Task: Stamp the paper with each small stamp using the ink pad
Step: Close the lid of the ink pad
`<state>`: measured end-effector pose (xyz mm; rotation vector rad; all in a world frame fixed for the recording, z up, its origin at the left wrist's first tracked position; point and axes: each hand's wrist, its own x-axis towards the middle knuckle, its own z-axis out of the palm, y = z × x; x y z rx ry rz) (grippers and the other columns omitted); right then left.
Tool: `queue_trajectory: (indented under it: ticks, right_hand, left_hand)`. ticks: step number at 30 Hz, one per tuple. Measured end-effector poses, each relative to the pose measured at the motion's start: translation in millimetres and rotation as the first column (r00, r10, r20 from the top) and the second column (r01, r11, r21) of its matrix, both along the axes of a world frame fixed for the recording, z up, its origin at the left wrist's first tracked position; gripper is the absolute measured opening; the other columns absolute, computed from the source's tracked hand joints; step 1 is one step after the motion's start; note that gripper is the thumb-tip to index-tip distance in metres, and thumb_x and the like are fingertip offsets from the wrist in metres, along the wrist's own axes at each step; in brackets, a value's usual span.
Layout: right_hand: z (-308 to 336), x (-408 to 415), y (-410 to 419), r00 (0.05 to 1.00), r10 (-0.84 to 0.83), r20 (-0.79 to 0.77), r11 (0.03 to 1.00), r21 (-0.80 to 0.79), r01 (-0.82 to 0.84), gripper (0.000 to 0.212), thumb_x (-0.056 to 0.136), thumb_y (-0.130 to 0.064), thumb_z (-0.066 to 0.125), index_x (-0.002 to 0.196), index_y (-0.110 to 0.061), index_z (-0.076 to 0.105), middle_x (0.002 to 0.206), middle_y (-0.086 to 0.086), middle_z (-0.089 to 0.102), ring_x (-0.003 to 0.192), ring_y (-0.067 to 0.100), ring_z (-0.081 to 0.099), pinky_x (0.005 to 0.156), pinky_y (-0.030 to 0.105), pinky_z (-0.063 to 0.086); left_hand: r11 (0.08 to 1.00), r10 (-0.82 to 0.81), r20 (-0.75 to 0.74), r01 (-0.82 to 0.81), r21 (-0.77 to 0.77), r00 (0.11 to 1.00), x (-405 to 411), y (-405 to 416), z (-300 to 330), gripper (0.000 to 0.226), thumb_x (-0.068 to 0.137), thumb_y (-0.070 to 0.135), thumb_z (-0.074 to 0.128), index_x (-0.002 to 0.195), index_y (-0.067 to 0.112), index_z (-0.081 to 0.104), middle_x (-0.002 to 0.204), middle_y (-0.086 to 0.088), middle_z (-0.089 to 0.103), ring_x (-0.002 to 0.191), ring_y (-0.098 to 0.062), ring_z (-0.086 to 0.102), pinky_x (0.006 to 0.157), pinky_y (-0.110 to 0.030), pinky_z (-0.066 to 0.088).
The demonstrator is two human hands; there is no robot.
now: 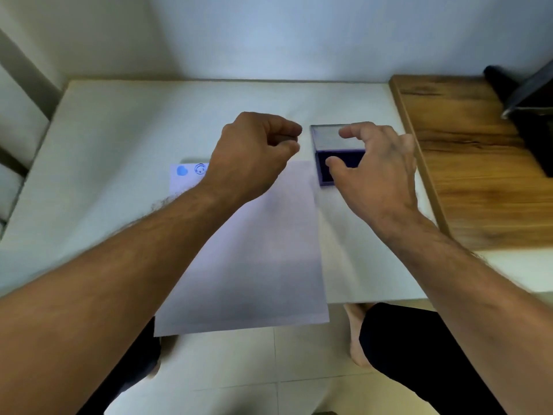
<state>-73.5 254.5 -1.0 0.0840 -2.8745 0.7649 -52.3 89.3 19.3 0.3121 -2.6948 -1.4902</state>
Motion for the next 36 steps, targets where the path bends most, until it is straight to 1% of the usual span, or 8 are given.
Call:
queue_trajectory:
  ticks: [5, 10, 15, 19, 21, 27, 32, 36]
  right_hand:
    - [-9.2, -4.8, 15.2, 0.995, -0.031, 0.097, 0.999, 0.018, 0.030, 0.065, 0.075, -0.040, 0.074, 0.133, -0.030, 0.047, 0.138, -0.001, 0.047, 0.128, 0.023, 0.033, 0.097, 0.034, 0.038]
    - [-22.2, -12.6, 22.5, 0.982, -0.039, 0.186, 0.998, 0.046, 0.031, 0.090, 0.066, -0.055, 0.078, 0.141, -0.028, 0.035, 0.145, 0.002, 0.037, 0.132, 0.026, 0.029, 0.100, 0.037, 0.038]
    - [-24.9, -19.3, 26.1, 0.967, -0.027, 0.252, 0.999, -0.014, 0.032, 0.105, 0.059, -0.055, 0.083, 0.143, -0.026, 0.028, 0.145, 0.005, 0.033, 0.131, 0.026, 0.030, 0.098, 0.037, 0.041]
    - [-27.0, -20.5, 34.5, 0.967, 0.019, 0.256, 0.999, -0.039, -0.009, 0.098, 0.057, -0.042, 0.089, 0.136, -0.025, 0.033, 0.137, 0.005, 0.037, 0.125, 0.023, 0.035, 0.079, 0.024, 0.040]
    - [-26.7, -22.3, 39.7, 0.965, 0.034, 0.259, 0.998, -0.059, -0.019, 0.093, 0.060, -0.034, 0.089, 0.135, -0.023, 0.034, 0.136, 0.006, 0.040, 0.123, 0.024, 0.038, 0.075, 0.022, 0.039]
    - [-28.9, -27.3, 42.7, 0.965, 0.036, 0.258, 0.989, -0.146, 0.002, 0.088, 0.062, -0.027, 0.090, 0.132, -0.022, 0.036, 0.128, 0.004, 0.054, 0.119, 0.025, 0.046, 0.079, 0.026, 0.048]
    - [-27.2, -29.4, 41.7, 0.965, 0.026, 0.260, 0.985, -0.169, 0.019, 0.088, 0.062, -0.023, 0.091, 0.131, -0.021, 0.037, 0.126, 0.007, 0.058, 0.115, 0.027, 0.054, 0.087, 0.032, 0.054]
    - [-28.5, -30.5, 41.4, 0.966, 0.014, 0.260, 0.983, -0.181, 0.035, 0.091, 0.063, -0.022, 0.090, 0.135, -0.020, 0.034, 0.127, 0.008, 0.059, 0.116, 0.027, 0.056, 0.091, 0.034, 0.054]
  left_hand:
    - [0.978, -0.107, -0.045, 0.097, -0.183, 0.993, -29.7, 29.0, -0.6, 0.026, 0.090, 0.019, 0.060, 0.114, 0.025, 0.070, 0.105, 0.010, 0.073, 0.091, 0.001, 0.065, 0.083, -0.007, 0.045]
    - [0.916, -0.224, -0.013, 0.207, -0.344, 0.974, -71.5, 44.0, -4.2, 0.027, 0.087, 0.019, 0.065, 0.114, 0.023, 0.070, 0.106, 0.005, 0.073, 0.089, -0.004, 0.066, 0.082, -0.012, 0.044]
    - [0.763, -0.346, 0.081, 0.331, -0.555, 0.935, -113.1, 53.3, 0.2, 0.030, 0.082, 0.023, 0.071, 0.112, 0.021, 0.071, 0.105, -0.001, 0.073, 0.100, -0.018, 0.065, 0.093, -0.032, 0.050]
    - [0.598, -0.344, 0.245, 0.413, -0.686, 0.906, -126.5, 57.4, -11.3, 0.046, 0.073, 0.039, 0.079, 0.112, 0.018, 0.068, 0.109, -0.004, 0.070, 0.104, -0.026, 0.062, 0.089, -0.037, 0.050]
    - [0.553, -0.333, 0.284, 0.430, -0.713, 0.899, -126.3, 59.5, -17.0, 0.049, 0.070, 0.041, 0.080, 0.109, 0.014, 0.069, 0.107, -0.007, 0.070, 0.101, -0.029, 0.062, 0.086, -0.040, 0.052]
    - [0.561, -0.316, 0.307, 0.438, -0.702, 0.897, -128.1, 64.8, -15.1, 0.050, 0.066, 0.036, 0.084, 0.106, 0.010, 0.068, 0.105, -0.009, 0.070, 0.098, -0.030, 0.062, 0.081, -0.038, 0.051]
    - [0.518, -0.348, 0.380, 0.514, -0.684, 0.857, -136.0, 65.0, -14.8, 0.049, 0.084, 0.042, 0.067, 0.117, 0.006, 0.065, 0.120, -0.014, 0.061, 0.111, -0.032, 0.056, 0.087, -0.038, 0.045]
    - [0.580, -0.377, 0.352, 0.515, -0.632, 0.857, -135.2, 64.7, -10.7, 0.043, 0.086, 0.033, 0.068, 0.124, 0.013, 0.062, 0.124, -0.011, 0.060, 0.116, -0.032, 0.053, 0.086, -0.033, 0.040]
